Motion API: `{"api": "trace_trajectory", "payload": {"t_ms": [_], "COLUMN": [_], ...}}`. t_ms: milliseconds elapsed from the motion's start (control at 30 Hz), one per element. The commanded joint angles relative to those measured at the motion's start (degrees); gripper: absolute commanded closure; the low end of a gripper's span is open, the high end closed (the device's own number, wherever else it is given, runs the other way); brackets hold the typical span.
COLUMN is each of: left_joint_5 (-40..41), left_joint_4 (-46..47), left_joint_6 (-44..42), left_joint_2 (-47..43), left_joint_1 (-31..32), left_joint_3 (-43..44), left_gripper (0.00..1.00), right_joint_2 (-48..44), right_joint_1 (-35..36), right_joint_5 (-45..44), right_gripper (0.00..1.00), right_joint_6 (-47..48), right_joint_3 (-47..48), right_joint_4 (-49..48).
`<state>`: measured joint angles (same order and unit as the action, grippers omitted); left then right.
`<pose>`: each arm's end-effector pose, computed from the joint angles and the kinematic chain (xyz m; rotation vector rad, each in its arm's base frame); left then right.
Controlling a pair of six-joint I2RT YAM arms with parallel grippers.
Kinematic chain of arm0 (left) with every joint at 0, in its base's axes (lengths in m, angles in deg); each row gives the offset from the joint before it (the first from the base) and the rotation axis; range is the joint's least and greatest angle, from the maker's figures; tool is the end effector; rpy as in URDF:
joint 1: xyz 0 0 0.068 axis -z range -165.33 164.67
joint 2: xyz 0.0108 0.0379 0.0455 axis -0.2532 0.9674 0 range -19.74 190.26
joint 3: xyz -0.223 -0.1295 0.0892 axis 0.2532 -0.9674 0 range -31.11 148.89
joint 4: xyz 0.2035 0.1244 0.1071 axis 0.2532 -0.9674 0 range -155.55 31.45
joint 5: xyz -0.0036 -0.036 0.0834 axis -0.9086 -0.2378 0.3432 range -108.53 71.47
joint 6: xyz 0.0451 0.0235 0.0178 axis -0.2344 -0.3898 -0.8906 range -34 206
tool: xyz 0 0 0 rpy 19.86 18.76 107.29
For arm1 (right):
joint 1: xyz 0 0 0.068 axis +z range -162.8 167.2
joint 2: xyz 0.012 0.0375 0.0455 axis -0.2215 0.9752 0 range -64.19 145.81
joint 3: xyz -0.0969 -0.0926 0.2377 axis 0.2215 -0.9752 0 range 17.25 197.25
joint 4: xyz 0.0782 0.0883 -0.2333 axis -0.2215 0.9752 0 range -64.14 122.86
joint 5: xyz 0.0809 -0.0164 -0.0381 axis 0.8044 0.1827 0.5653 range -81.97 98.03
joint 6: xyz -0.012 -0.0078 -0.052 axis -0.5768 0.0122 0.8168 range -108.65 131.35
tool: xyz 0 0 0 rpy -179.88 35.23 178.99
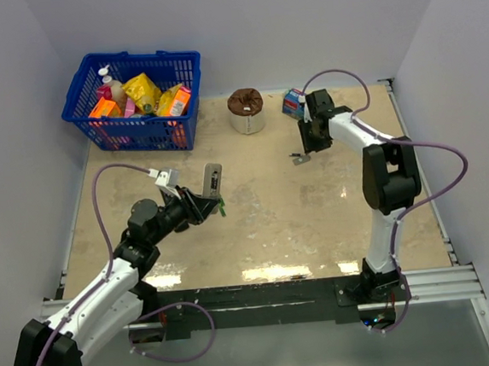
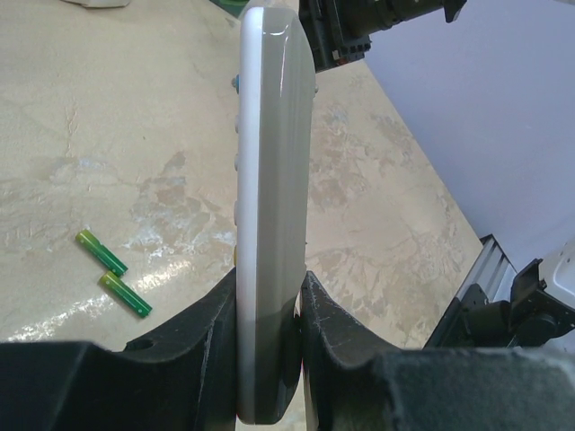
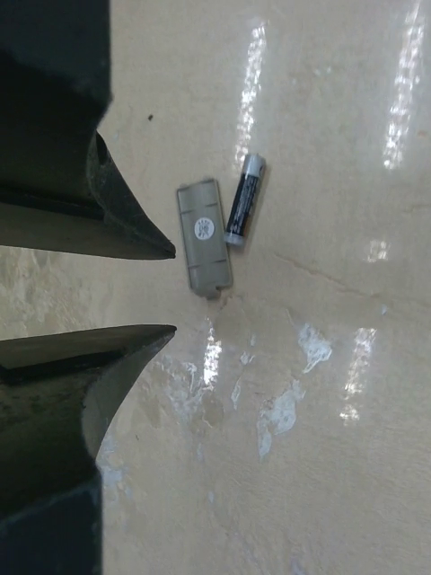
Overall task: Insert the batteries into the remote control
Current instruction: Adjust the battery cover at the center of the board.
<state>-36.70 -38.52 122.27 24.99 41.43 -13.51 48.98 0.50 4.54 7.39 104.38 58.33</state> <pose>0.1601 -0.0931 0.2277 0.1040 1.8082 -1.0726 0.4166 0.0962 0.2093 -0.1885 2.5824 0.0315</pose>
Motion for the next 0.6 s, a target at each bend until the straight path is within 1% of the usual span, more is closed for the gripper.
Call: {"api": "trace_trajectory", "payload": {"t_ms": [0,267,567], "left_joint_5": [0.2,-0.1,-0.6], "left_joint_4": [1.9,2.4,2.4], "left_joint_6": [-1.8,-1.5,-1.2], "left_joint_2": [1.0,1.9,2.4], "left_joint_1": [0.1,0.1,0.1], "left_joint_3": [3.0,3.0,3.3], "left_gripper": [1.0,1.0,1.0], "right_joint_2": [1.0,4.6,7.6], "right_joint_1": [-1.2,-1.3,-1.3], "right_joint_5": [-0.3,1.7,2.2], "right_gripper": [0.62,0.69,0.7], "right_joint_6": [-0.6,1.0,2.3], "right_joint_3": [2.5,2.9,4.4], "right_joint_4": [1.3,-0.9,-1.2]}}
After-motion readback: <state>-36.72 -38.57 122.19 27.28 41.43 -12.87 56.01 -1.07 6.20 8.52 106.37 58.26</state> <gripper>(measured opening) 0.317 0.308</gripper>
